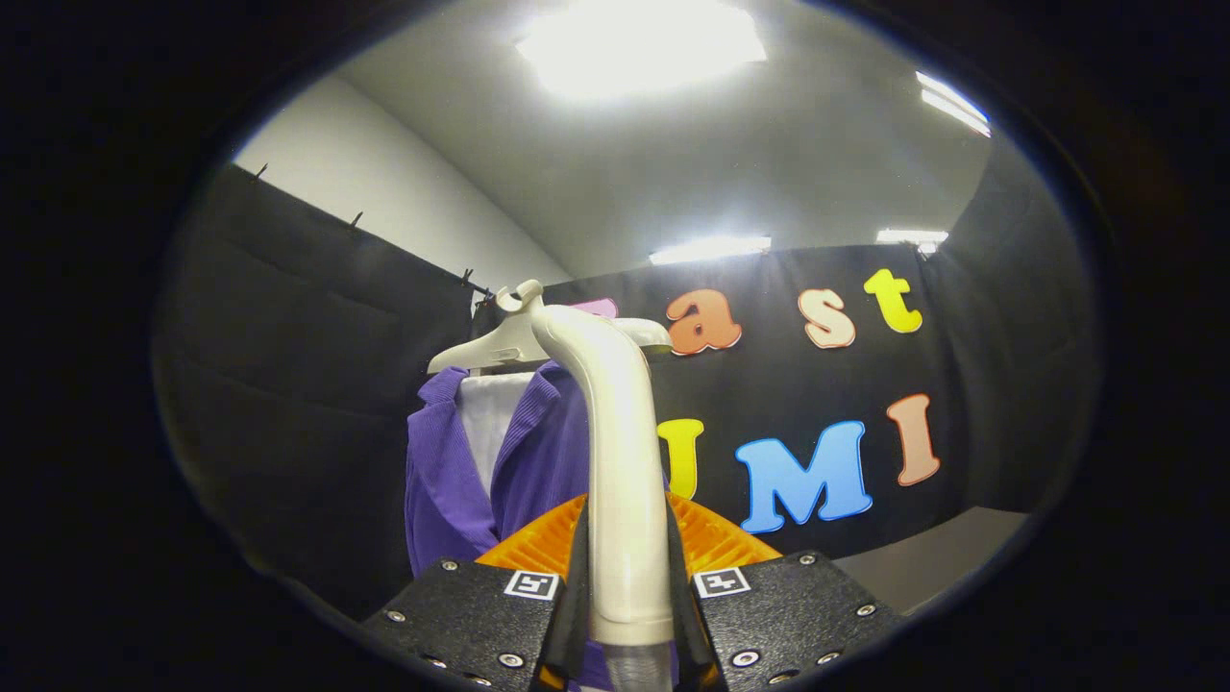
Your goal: Iron the clothes twice with a garment steamer, once on the left side and once on the right side.
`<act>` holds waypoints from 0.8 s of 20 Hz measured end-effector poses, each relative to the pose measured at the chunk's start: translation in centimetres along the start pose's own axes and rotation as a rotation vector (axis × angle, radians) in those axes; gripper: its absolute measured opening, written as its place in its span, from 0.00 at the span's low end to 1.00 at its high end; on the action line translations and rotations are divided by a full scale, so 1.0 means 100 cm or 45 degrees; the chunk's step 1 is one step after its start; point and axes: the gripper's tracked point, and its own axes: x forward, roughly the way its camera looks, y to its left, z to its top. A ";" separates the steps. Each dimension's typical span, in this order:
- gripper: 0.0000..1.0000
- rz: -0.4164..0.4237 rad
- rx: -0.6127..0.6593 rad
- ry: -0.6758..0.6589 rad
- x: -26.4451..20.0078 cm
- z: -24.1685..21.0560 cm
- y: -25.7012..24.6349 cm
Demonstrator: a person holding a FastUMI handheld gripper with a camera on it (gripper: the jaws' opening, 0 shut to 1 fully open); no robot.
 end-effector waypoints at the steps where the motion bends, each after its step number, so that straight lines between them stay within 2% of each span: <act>1: 0.36 -0.003 -0.043 -0.014 0.002 -0.003 0.007; 7: 0.36 -0.086 -0.235 0.017 0.015 -0.040 0.024; 16: 0.36 -0.098 -0.202 0.124 -0.014 -0.096 0.040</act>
